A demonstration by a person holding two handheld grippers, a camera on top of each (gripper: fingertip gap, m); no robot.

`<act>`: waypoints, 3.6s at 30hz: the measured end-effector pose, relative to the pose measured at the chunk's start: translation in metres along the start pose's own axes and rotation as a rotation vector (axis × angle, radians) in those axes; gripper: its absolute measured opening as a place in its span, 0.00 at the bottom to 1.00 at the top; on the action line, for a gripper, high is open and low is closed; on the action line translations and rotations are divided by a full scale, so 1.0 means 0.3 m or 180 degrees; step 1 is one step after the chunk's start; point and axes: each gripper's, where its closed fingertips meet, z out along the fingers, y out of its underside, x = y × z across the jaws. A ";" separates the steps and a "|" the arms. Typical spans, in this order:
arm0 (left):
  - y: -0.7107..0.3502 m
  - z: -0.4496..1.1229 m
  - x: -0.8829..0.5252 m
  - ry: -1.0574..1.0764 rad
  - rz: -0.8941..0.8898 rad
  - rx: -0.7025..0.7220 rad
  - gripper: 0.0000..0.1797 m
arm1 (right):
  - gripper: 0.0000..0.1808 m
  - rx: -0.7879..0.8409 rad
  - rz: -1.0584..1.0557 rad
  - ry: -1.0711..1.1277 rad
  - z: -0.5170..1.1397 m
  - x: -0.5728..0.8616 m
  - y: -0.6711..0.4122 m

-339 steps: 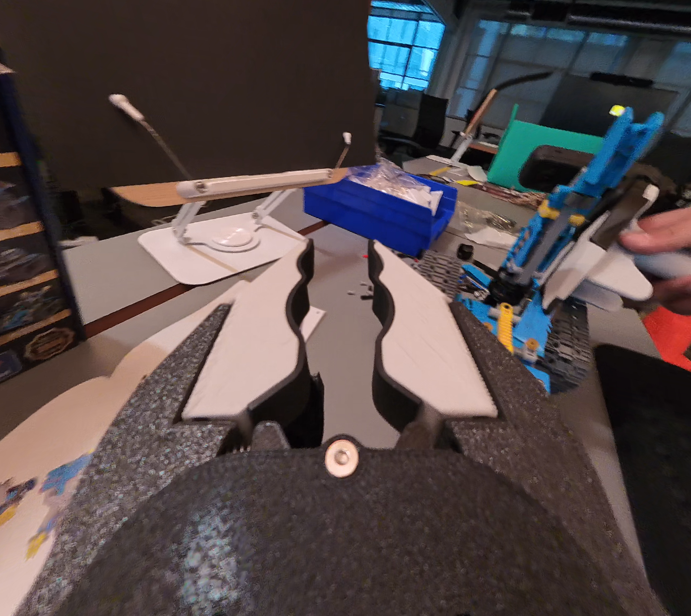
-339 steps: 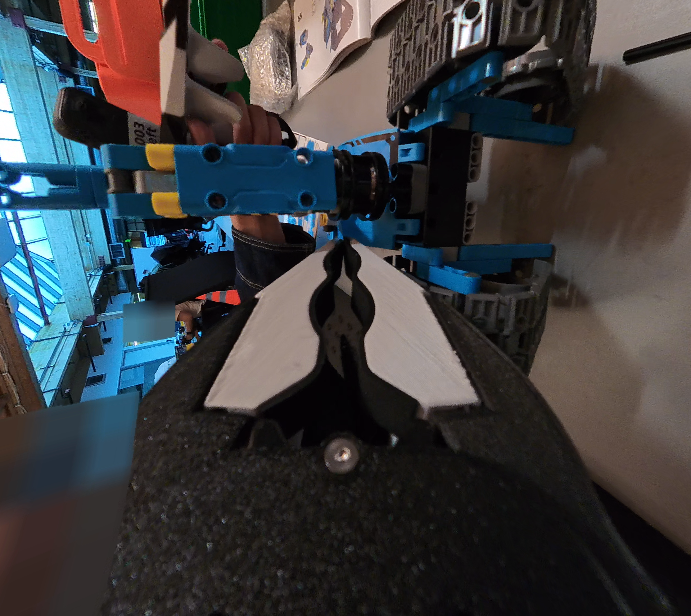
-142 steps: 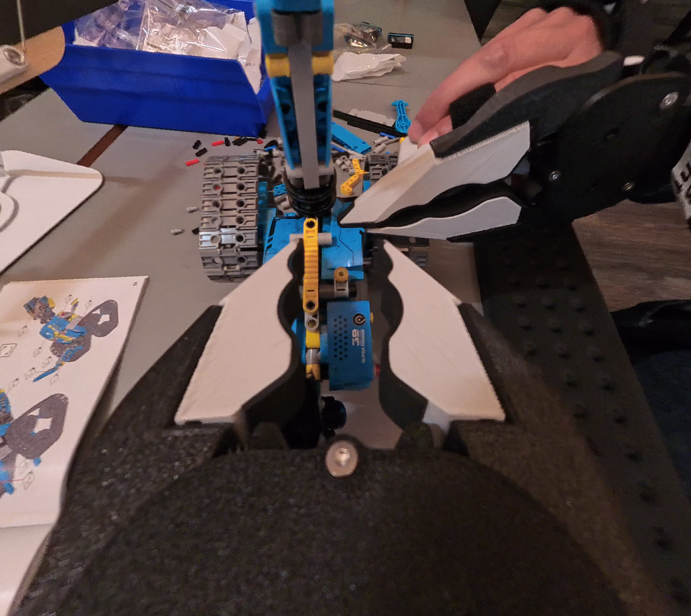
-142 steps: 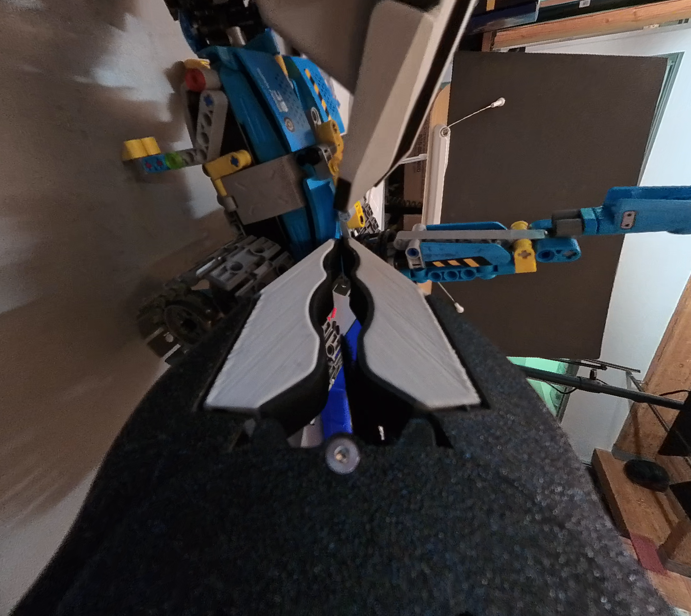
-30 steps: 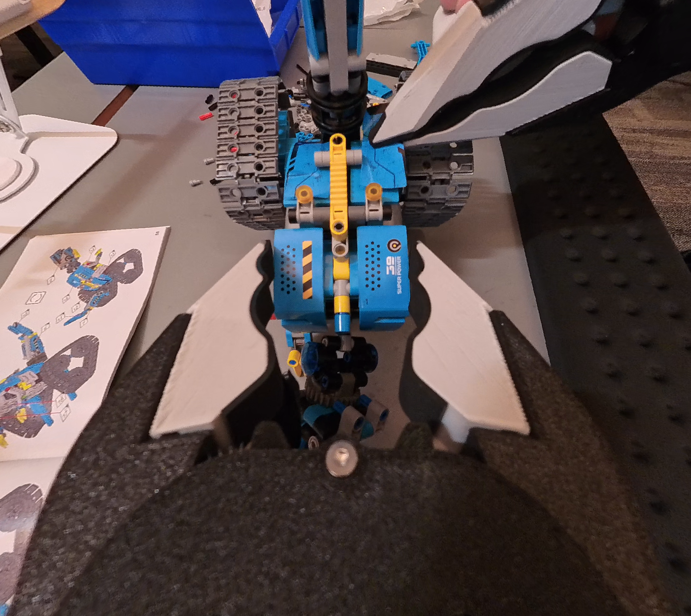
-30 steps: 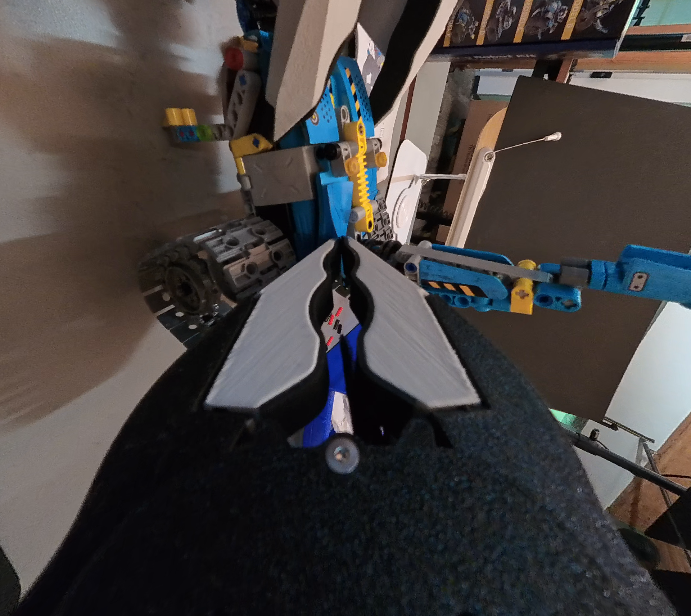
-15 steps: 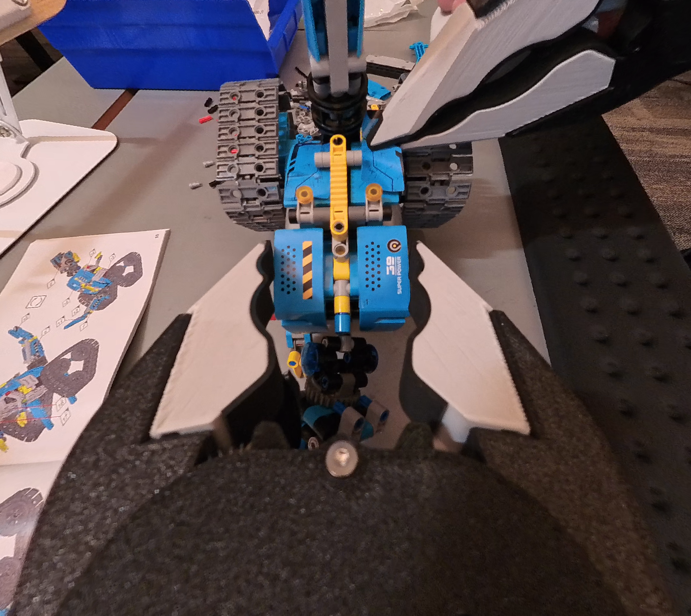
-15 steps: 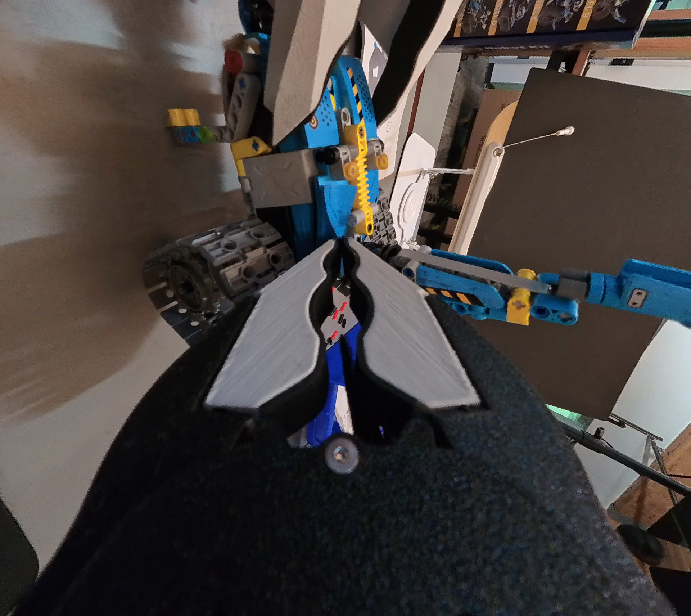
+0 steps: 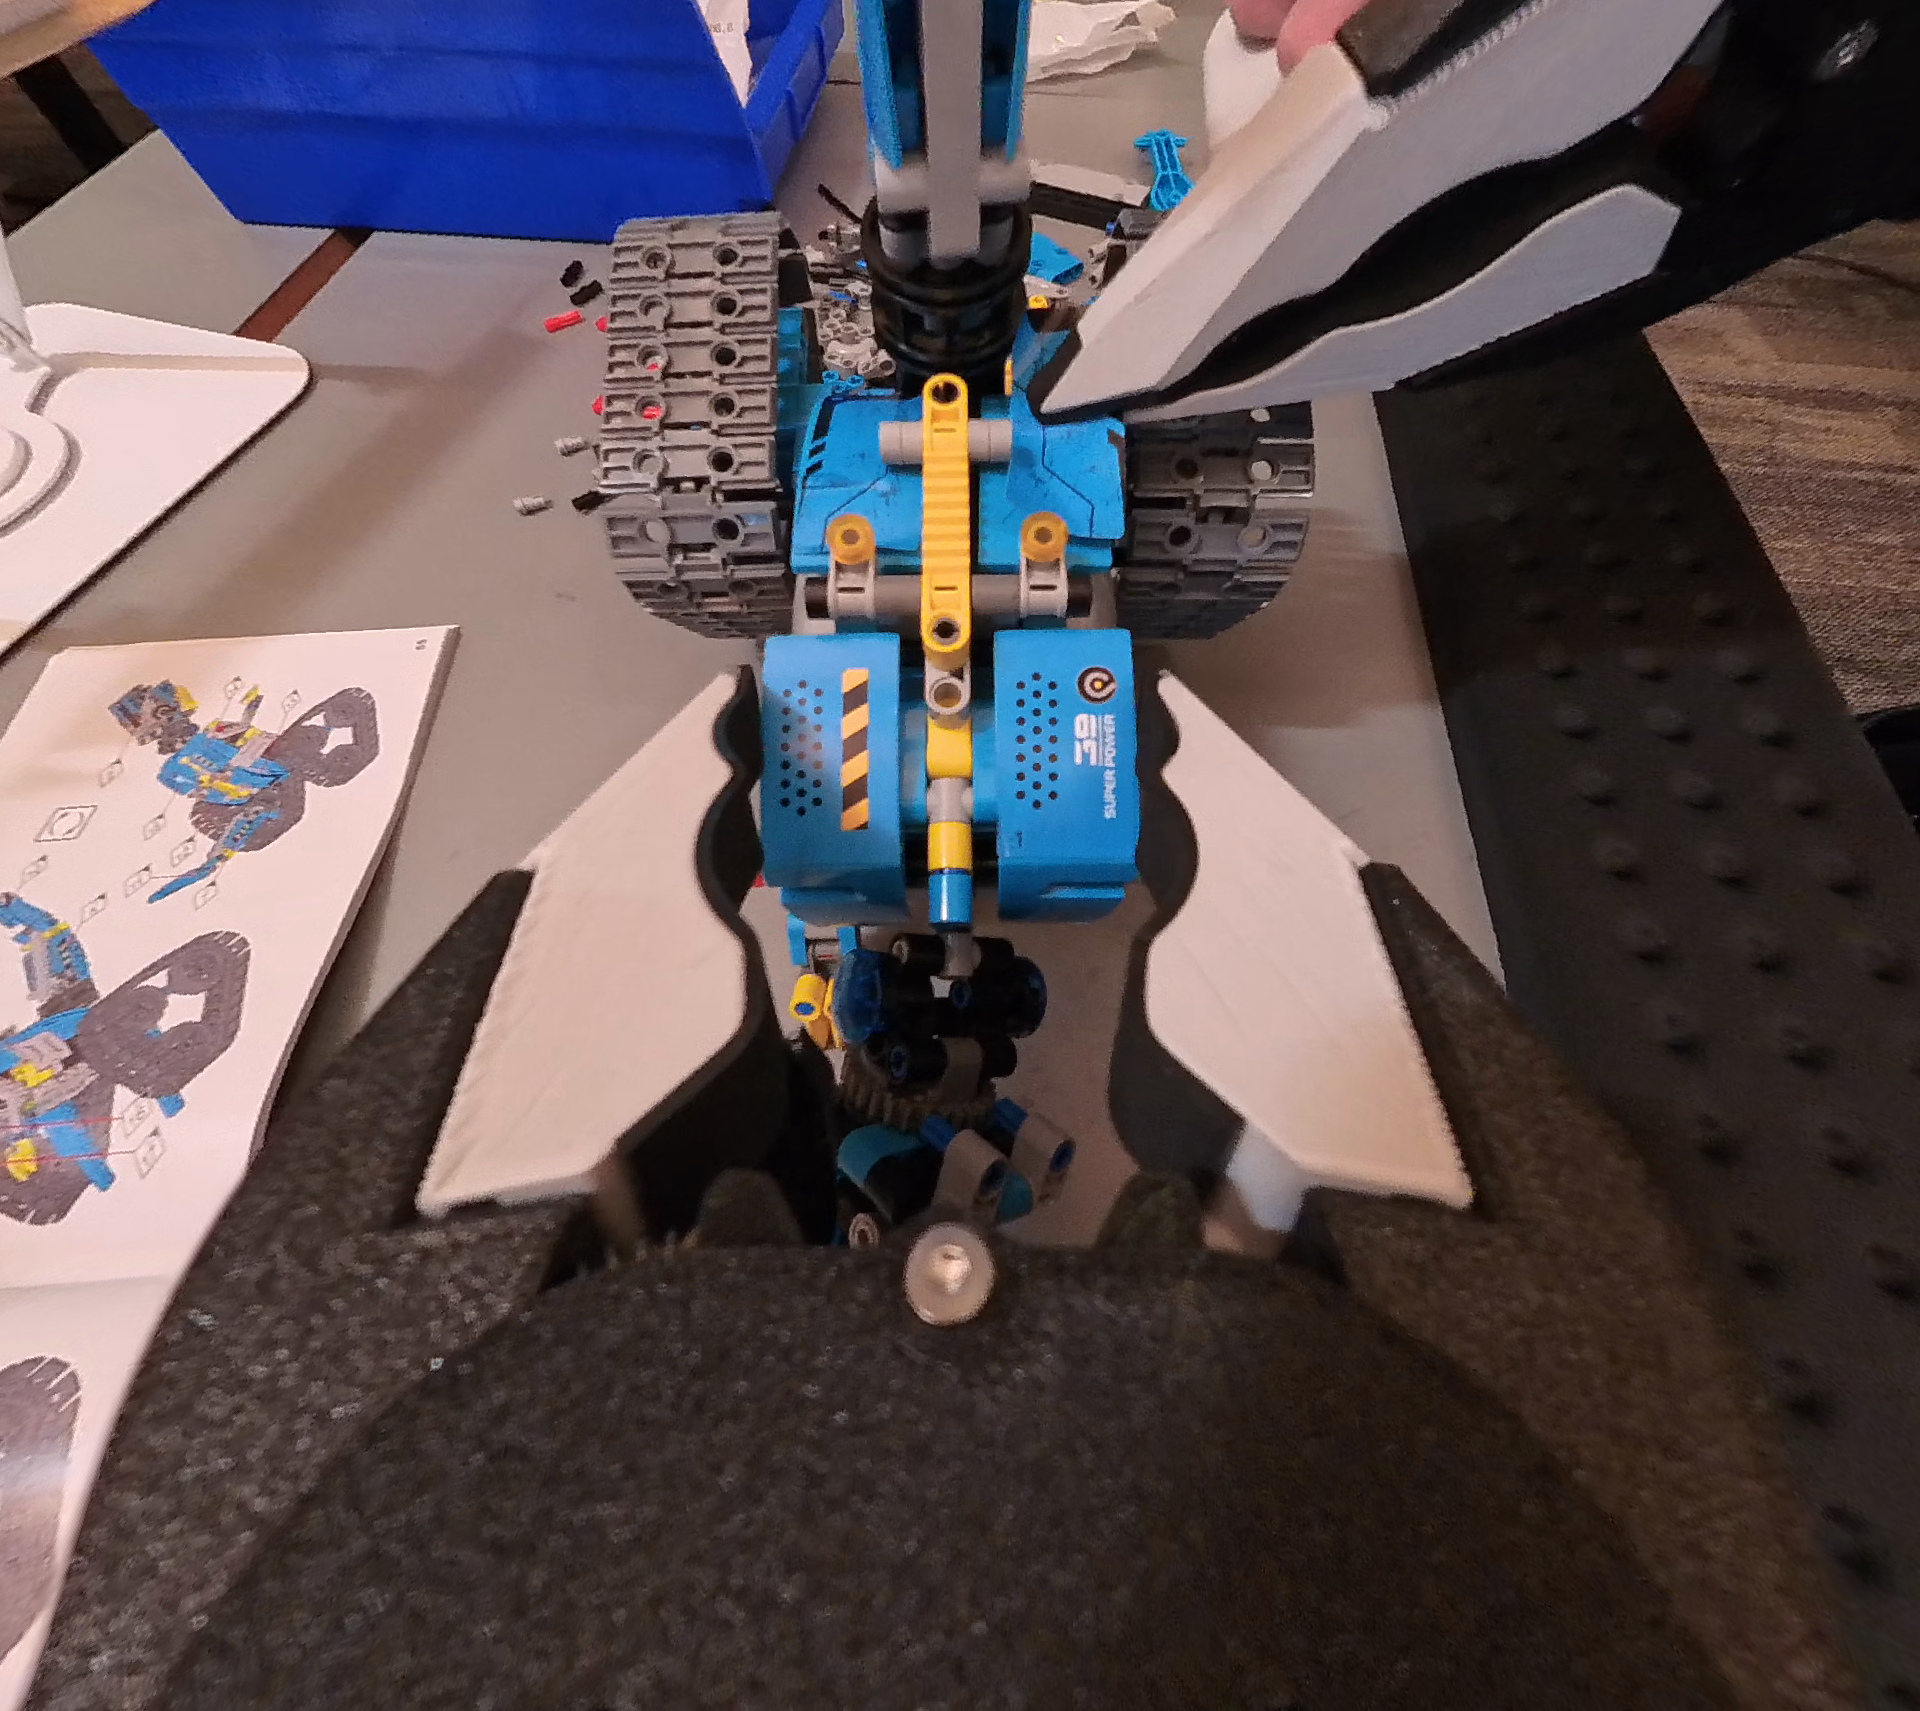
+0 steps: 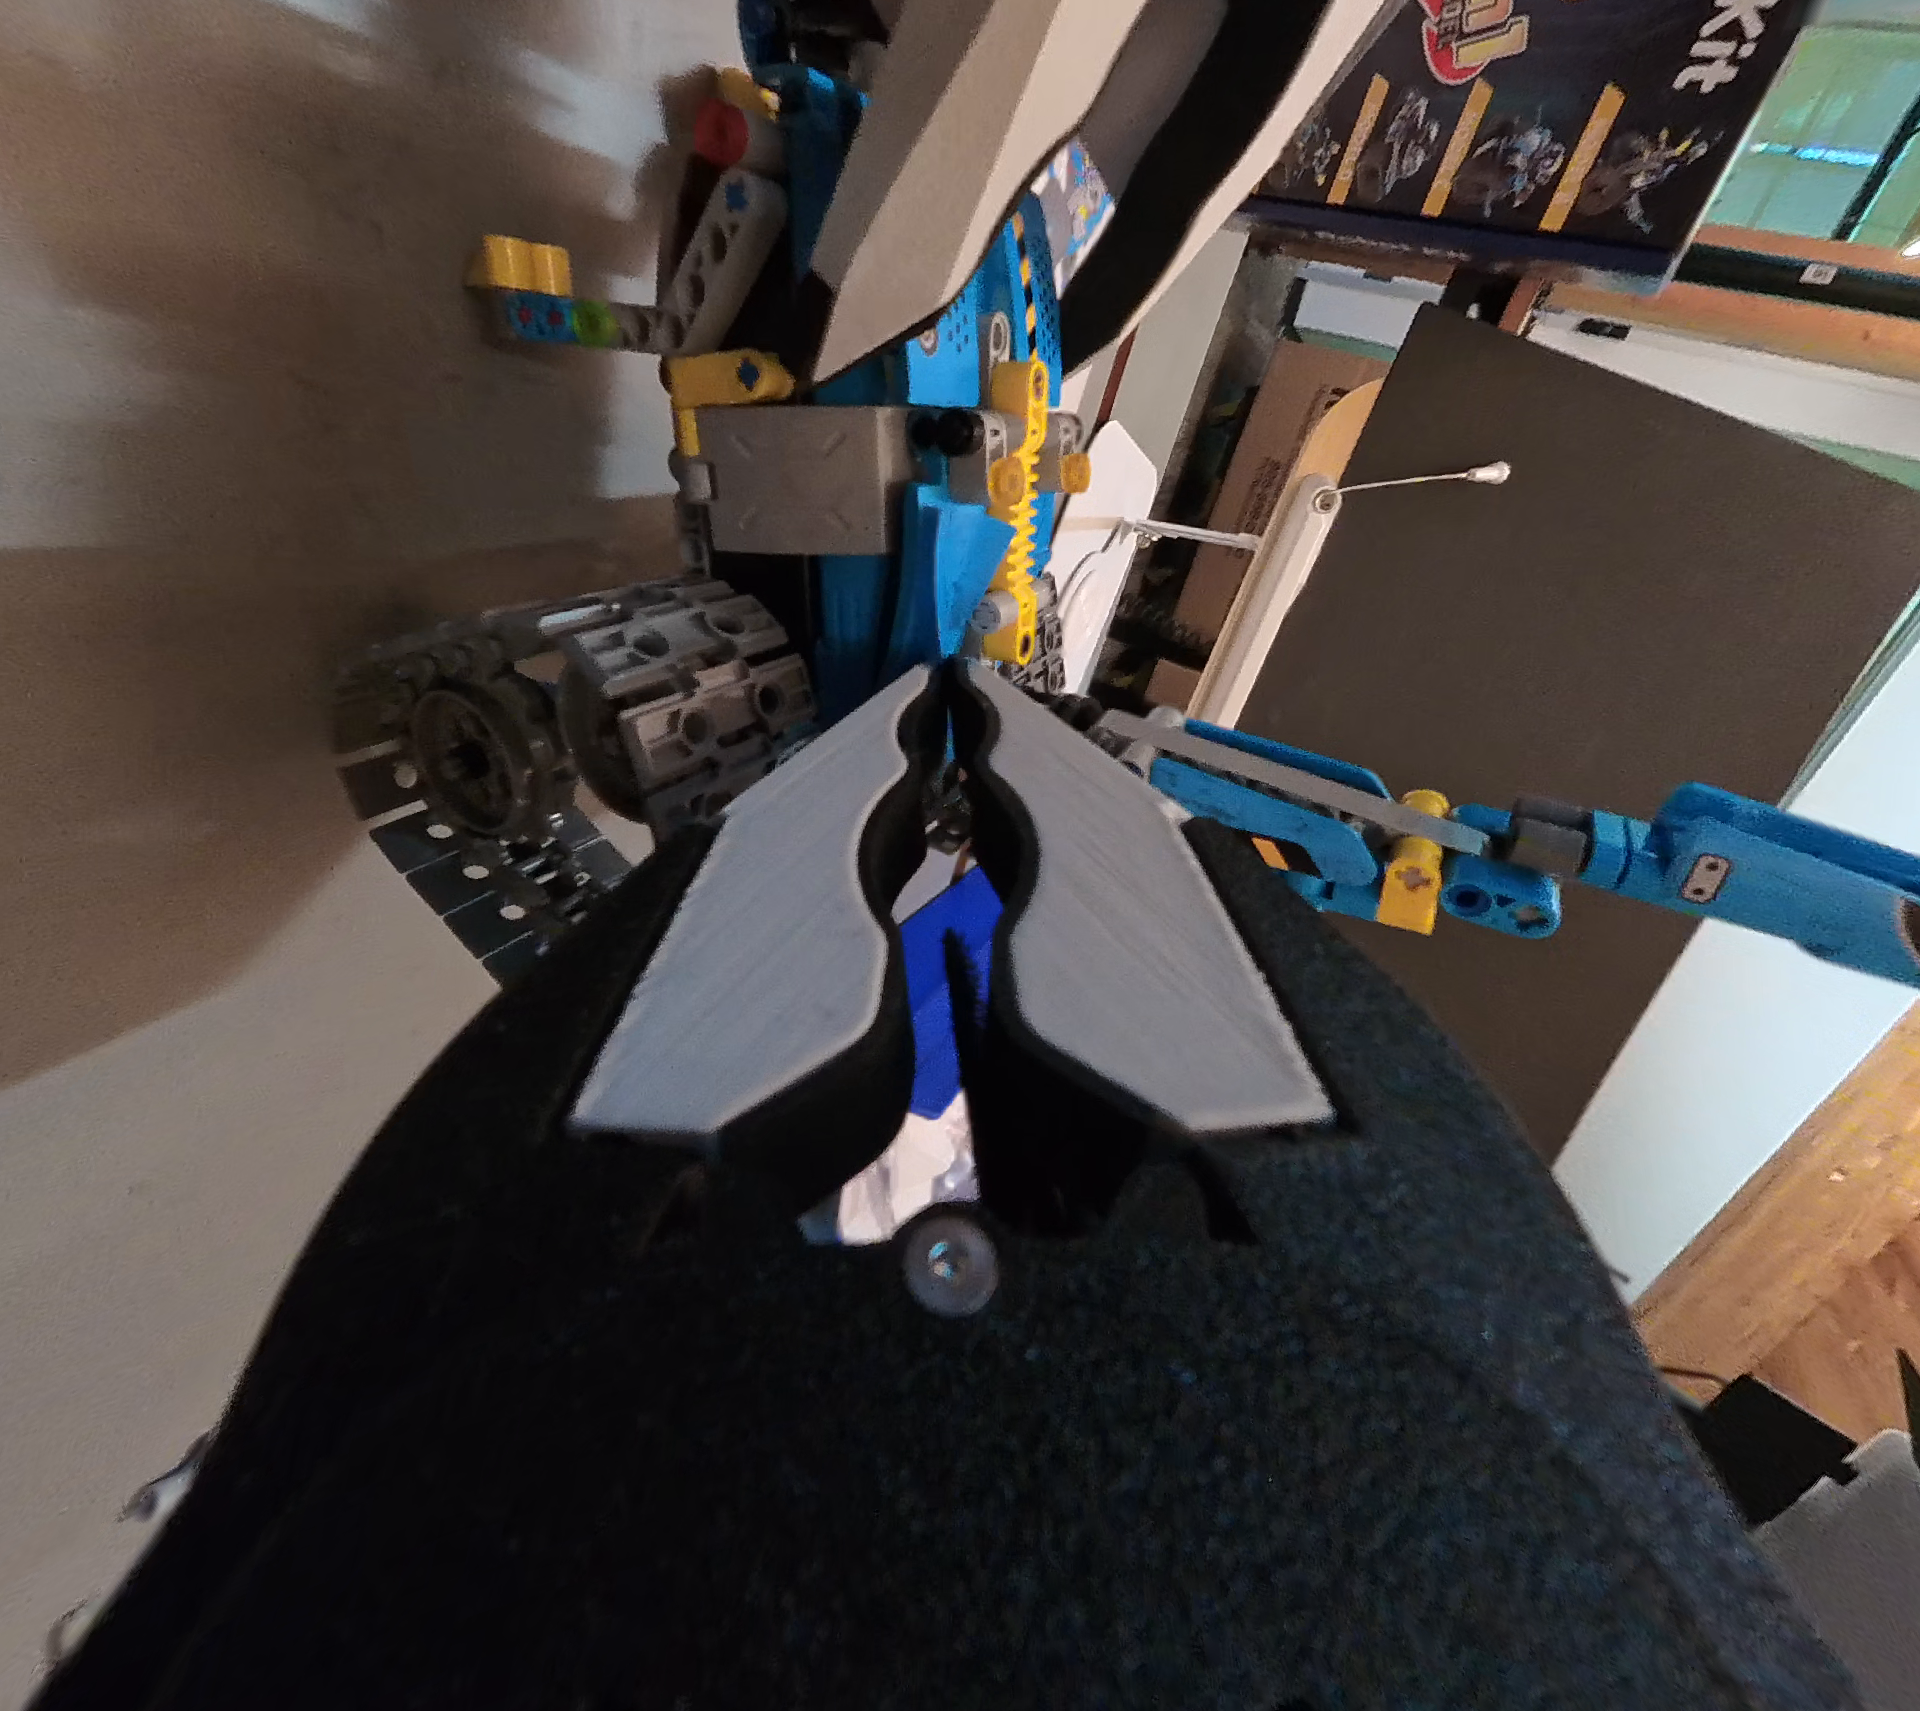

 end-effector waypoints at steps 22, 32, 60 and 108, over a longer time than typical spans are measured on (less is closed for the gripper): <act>0.002 0.002 -0.007 0.0001 -0.0028 0.0015 0.39 | 0.00 -0.0040 0.0144 0.0152 0.004 0.008 -0.002; 0.000 0.005 -0.001 0.0016 -0.0013 0.0030 0.39 | 0.00 0.0071 0.0616 -0.0074 -0.003 -0.005 -0.003; 0.005 0.015 0.015 -0.0038 -0.0093 -0.0063 0.39 | 0.11 0.0342 0.1136 0.0323 -0.097 0.053 0.008; 0.002 0.018 0.019 -0.0029 -0.0071 -0.0048 0.39 | 0.10 -0.0147 0.1326 0.0323 -0.048 0.036 0.025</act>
